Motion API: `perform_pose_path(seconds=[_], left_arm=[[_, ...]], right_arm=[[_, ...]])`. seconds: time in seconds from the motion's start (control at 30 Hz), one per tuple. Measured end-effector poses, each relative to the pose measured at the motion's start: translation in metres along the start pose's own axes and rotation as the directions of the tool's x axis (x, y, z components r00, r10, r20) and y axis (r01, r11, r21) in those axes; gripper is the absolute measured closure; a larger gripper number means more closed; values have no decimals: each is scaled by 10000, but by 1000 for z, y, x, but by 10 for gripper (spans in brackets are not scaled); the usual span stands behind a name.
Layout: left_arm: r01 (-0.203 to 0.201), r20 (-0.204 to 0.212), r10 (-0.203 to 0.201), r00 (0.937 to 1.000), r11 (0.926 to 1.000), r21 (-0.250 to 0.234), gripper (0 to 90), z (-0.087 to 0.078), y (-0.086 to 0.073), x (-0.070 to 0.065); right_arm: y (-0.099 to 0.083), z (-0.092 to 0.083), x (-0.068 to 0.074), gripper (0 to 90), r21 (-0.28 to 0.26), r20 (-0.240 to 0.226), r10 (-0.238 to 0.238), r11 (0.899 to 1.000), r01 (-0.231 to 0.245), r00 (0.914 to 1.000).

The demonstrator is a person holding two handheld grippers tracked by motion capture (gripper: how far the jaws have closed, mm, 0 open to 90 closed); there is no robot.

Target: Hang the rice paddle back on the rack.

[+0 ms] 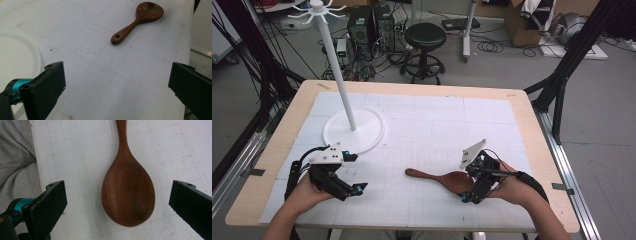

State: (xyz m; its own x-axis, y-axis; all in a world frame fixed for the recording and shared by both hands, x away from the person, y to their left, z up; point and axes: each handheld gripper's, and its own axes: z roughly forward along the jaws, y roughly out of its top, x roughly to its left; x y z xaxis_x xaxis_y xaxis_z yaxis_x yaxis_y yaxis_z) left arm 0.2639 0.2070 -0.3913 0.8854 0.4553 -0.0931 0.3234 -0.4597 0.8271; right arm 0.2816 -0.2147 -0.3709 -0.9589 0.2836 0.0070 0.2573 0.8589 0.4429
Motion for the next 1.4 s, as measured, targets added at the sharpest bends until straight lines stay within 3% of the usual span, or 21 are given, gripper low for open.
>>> perform_pose_path(seconds=[0.37,0.7,1.4], left_arm=[[-3,13,3,10000,10000,11,17,0,0,0],[17,34,-17,10000,10000,41,17,2,0,-1],[-86,32,86,10000,9999,130,17,4,0,-2]], right_arm=[[13,11,-1,9,218,34,-62,9997,61,10000],[26,25,-4,9,464,337,-66,9989,50,9994],[47,49,-3,10,1258,266,-287,9917,251,9992]])
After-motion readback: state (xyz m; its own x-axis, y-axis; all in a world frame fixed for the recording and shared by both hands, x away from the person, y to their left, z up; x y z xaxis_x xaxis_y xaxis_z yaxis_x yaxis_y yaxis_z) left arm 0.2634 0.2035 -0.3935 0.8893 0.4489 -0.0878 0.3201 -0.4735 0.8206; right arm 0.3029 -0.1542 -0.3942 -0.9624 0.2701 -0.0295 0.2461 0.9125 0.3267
